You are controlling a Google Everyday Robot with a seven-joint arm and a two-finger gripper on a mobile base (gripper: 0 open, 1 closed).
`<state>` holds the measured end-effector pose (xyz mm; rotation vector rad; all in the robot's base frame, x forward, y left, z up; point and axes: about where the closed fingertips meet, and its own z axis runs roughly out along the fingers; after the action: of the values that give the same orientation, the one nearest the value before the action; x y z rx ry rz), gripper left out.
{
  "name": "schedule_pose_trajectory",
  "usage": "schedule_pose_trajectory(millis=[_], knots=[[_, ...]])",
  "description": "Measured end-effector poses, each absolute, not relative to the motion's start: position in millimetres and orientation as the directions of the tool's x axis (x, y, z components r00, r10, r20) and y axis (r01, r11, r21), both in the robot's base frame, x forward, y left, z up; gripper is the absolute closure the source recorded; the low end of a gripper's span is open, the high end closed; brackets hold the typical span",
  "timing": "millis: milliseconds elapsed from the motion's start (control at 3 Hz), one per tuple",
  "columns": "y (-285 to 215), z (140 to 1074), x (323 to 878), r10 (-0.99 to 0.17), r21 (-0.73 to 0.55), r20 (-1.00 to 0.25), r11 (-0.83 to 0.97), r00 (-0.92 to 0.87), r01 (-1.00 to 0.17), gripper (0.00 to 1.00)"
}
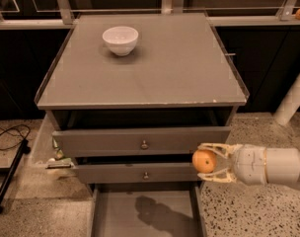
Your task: Pick orange can from bottom drawer and place on counter
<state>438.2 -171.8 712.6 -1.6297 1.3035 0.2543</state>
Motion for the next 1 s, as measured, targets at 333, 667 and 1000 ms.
schedule_pose_trajectory(millis=[333,667,1000], knots=[[-176,763,445,-0.671,-0.585,-0.617,0.04,0.412,-0.81,1.0],[-175,763,445,-0.671,-0.585,-0.616,0.04,0.412,-0.81,1.0],[-171,781,449,-0.679,-0.606,-0.591,0.018,0.435,-0.795,1.0]])
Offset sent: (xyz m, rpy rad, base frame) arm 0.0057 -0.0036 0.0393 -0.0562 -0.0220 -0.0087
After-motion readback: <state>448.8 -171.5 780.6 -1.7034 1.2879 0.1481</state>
